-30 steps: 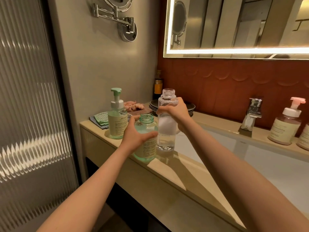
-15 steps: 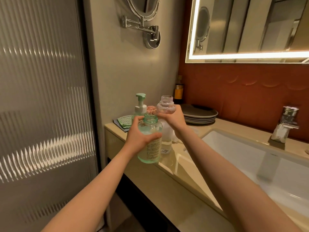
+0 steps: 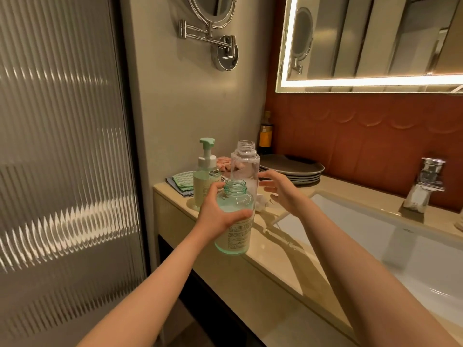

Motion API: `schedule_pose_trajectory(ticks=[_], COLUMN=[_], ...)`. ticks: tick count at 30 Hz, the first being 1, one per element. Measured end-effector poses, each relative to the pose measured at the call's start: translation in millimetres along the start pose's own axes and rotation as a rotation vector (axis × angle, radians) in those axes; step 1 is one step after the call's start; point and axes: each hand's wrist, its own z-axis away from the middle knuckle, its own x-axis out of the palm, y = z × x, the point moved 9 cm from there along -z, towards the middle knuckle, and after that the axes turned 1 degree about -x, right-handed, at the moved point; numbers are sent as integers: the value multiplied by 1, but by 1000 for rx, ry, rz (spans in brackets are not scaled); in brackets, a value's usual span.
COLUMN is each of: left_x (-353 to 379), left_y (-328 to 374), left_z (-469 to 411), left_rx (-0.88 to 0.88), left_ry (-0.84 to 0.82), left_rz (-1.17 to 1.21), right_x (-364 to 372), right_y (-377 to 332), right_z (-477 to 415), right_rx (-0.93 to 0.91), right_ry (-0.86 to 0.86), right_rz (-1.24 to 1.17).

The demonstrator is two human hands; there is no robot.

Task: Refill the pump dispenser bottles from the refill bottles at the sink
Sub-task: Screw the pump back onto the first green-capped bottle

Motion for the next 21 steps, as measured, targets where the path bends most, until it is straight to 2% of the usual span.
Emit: schedule_pose_trajectory(ticks=[2,4,8,10,16,21], left_x=[1,1,1,2,10,27], left_y=[1,1,2,3,5,13], left_z=[2,3,3,3,5,9], left_rx=[8,9,23,26,0,16], left_ry=[4,6,9,2,-20,-34], left_rz=[3,4,-4,1,21,29], right_x=[-2,-2,21,22,5,-41], right_y=[7,12,32,36,24,-13], right_z=[-6,-15,-29,-29,-19,3], right_rx=[-23,-63,-69,-75,-106,-194], right_ry=[89,138,-3,5,129,295], right_rz=[90,304,793,957,1022,840])
